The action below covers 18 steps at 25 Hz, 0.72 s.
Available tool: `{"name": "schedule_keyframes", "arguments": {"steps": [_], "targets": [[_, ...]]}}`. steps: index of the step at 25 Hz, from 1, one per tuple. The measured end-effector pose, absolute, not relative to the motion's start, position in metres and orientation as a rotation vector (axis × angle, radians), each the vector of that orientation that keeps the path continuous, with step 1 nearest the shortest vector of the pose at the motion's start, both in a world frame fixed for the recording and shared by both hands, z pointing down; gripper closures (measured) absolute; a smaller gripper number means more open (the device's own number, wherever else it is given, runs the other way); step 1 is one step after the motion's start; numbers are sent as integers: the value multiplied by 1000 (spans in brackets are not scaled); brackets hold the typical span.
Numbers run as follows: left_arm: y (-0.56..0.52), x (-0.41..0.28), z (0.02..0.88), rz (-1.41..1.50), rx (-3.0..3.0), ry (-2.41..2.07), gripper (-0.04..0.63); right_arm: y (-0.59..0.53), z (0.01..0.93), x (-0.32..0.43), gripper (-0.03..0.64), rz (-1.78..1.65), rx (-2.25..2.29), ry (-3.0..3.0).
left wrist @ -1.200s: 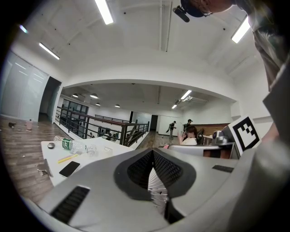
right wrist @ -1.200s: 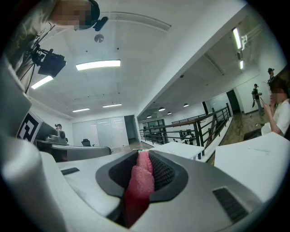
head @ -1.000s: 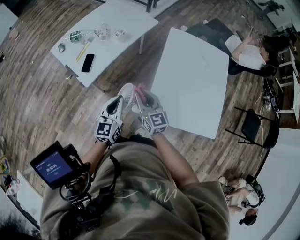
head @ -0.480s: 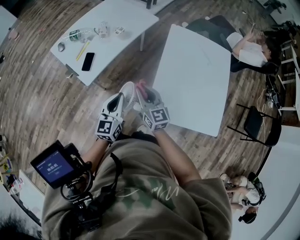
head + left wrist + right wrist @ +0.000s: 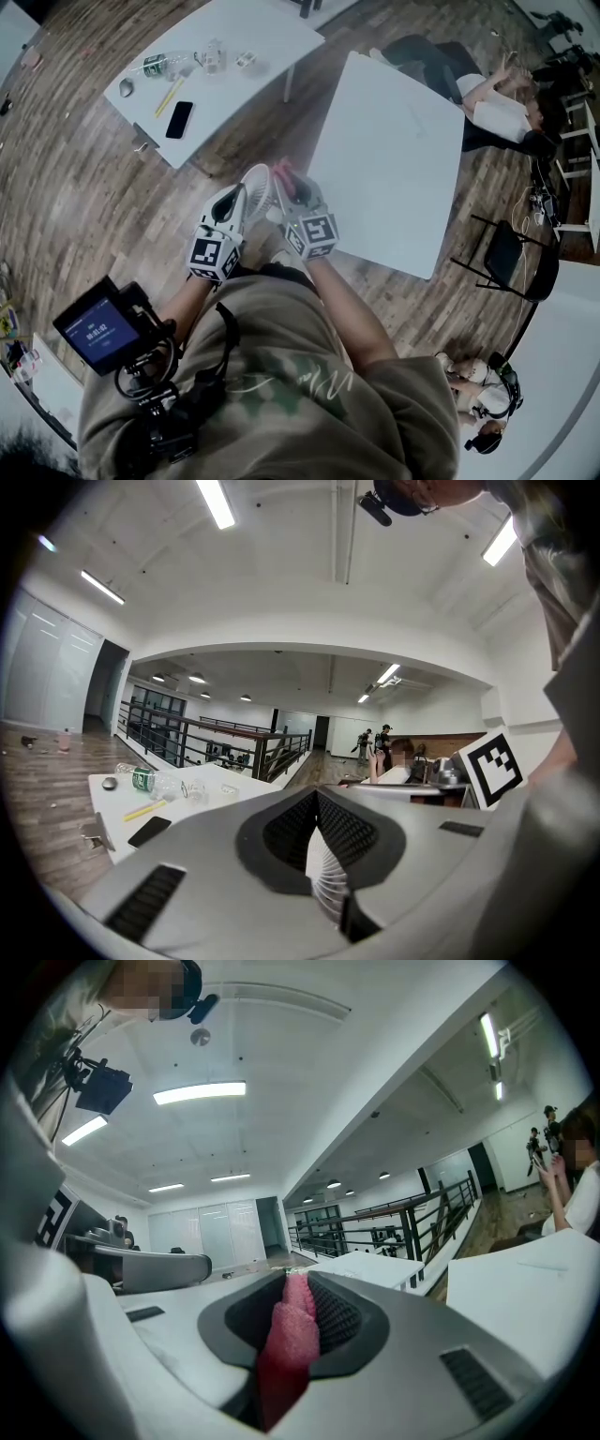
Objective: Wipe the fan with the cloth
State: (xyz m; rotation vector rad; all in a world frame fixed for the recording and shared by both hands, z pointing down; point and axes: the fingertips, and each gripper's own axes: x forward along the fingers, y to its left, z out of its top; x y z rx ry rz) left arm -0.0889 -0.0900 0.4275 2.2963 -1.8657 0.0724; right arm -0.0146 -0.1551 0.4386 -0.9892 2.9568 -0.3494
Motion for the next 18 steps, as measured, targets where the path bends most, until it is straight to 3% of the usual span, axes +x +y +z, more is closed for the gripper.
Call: {"name": "schedule_keyframes", "arguments": {"steps": [18], "targets": [[-95,-92,423,98,2283,-1882,575,-169,444,-13,518,-495,-935,2940]]}}
